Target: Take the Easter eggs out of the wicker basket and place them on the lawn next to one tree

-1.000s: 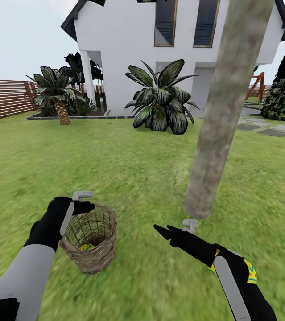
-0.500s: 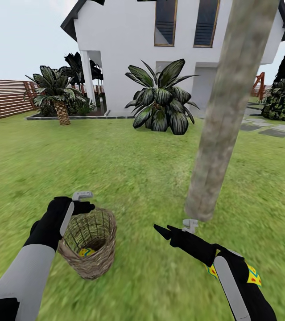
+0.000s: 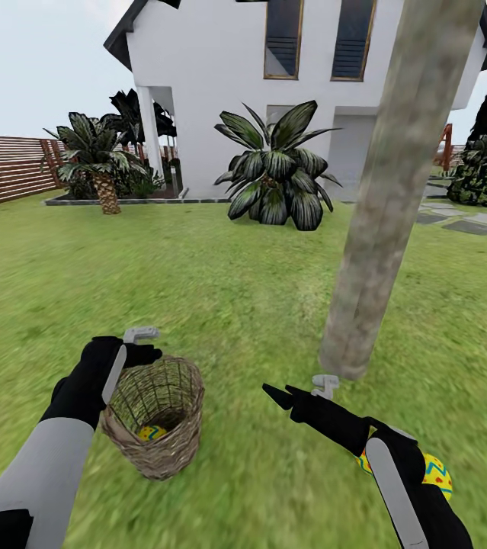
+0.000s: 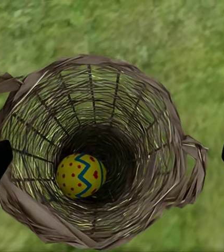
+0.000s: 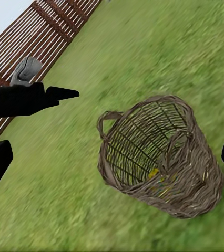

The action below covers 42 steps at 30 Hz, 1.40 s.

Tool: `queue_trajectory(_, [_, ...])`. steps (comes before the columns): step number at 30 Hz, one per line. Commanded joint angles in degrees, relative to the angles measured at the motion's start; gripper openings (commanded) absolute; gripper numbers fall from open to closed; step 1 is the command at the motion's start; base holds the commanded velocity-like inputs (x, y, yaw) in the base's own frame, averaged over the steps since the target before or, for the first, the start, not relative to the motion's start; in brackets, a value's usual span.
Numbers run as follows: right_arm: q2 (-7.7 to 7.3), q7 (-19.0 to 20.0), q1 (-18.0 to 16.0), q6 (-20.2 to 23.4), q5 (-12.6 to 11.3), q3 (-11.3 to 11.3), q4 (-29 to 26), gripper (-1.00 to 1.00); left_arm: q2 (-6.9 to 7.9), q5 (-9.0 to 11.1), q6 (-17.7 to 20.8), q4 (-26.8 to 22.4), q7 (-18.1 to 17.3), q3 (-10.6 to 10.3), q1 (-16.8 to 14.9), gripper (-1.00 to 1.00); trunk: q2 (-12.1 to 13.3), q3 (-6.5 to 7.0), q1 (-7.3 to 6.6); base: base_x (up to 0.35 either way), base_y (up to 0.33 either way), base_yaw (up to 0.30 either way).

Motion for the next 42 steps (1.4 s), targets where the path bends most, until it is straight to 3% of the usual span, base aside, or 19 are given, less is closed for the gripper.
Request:
queue_trajectory(1, [0.03,0.0,0.0,0.4,-0.2,-0.1,0.0,1.00,0.00,-0.2,0.2,-0.1,-0.3,0.1,0.0,1.00,0.0,-0.05,-0.01,0.069,0.039,0.000])
queue_trajectory(14, [0.03,0.0,0.0,0.4,-0.2,-0.1,0.0,1.00,0.00,-0.2,0.3,4.6,-0.1,0.1,-0.1,1.00,0.0,-0.05,-0.01,0.053,0.027,0.000])
queue_trajectory(25, [0.03,0.0,0.0,0.4,-0.2,-0.1,0.0,1.00,0.06,-0.1,0.2,5.0,-0.1,0.1,-0.1,1.00,0.0,-0.05,-0.01,0.001,0.000,0.000])
queue_trajectory(35, [0.03,0.0,0.0,0.4,-0.2,-0.1,0.0,1.00,0.34,-0.1,0.2,5.4,-0.1,0.1,-0.2,1.00,-4.0,-1.85,2.19,0.000,0.000,0.000])
queue_trajectory(42, [0.03,0.0,0.0,0.3,-0.2,-0.1,0.0,1.00,0.50,-0.1,0.2,6.5,0.0,0.1,-0.3,1.00,-5.2,-2.39,2.85,0.000,0.000,0.000])
